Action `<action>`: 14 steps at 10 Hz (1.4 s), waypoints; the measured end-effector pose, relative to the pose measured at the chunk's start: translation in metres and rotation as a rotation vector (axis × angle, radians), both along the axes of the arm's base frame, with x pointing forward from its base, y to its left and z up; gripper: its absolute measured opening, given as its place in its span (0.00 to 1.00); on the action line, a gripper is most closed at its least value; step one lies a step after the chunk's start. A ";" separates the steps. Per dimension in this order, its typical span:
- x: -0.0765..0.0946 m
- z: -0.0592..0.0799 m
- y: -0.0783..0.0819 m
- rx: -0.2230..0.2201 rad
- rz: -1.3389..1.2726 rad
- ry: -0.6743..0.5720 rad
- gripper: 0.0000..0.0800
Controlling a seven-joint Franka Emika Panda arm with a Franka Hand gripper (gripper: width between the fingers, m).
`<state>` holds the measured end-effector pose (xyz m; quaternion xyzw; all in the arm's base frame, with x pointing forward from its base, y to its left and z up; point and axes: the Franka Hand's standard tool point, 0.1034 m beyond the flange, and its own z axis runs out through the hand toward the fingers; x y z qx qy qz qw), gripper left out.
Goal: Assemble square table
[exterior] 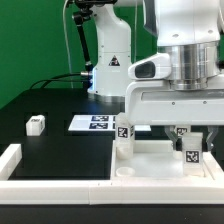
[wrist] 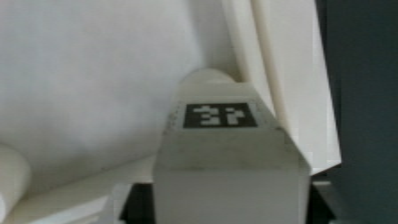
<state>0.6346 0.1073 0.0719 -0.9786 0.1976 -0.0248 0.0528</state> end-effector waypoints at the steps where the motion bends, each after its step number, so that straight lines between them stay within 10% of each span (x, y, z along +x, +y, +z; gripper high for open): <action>1: 0.000 0.000 0.000 0.006 -0.064 0.006 0.36; 6: -0.003 -0.001 0.000 0.061 -0.655 0.069 0.36; 10: -0.007 -0.002 0.001 0.189 -1.156 0.163 0.36; 14: -0.007 -0.002 0.001 0.205 -1.332 0.195 0.37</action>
Offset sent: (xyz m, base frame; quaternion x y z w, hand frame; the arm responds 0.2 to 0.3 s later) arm 0.0043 -0.0027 -0.0019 0.0156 0.0182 0.3044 0.9523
